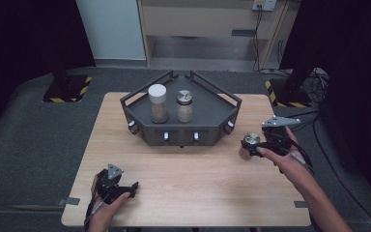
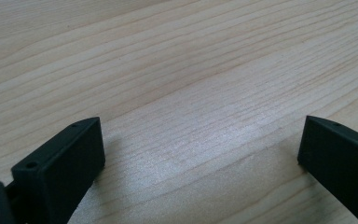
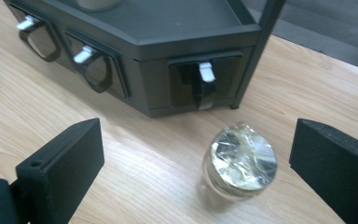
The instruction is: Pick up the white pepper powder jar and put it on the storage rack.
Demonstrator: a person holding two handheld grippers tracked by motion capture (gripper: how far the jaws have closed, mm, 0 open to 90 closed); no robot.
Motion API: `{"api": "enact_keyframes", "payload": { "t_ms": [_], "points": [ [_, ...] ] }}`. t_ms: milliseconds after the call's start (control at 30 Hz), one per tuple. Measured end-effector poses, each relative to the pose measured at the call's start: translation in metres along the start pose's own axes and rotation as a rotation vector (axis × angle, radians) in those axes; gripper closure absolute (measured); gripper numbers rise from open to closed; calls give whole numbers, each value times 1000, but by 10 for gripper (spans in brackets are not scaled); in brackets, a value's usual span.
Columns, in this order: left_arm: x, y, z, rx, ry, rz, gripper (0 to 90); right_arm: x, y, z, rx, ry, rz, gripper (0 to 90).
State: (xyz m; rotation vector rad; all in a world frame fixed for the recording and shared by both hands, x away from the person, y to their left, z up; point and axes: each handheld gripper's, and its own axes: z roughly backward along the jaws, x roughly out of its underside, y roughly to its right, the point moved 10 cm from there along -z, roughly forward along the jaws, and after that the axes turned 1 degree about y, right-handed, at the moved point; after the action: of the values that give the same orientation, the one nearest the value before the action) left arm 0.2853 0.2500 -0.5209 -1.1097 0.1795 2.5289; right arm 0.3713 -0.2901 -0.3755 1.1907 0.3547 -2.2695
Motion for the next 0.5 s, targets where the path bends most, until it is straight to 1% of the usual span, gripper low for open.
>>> {"api": "enact_keyframes", "payload": {
  "t_ms": [133,200,367,500],
  "points": [
    [0,0,0,-1,0,0,0,5,3,1,30,-2,10,29],
    [0,0,0,-1,0,1,0,7,4,1,31,-3,3,29],
    [0,0,0,-1,0,0,0,15,7,1,36,-21,7,29],
    [0,0,0,-1,0,0,0,21,9,0,41,-24,-2,30]
  ]
}}
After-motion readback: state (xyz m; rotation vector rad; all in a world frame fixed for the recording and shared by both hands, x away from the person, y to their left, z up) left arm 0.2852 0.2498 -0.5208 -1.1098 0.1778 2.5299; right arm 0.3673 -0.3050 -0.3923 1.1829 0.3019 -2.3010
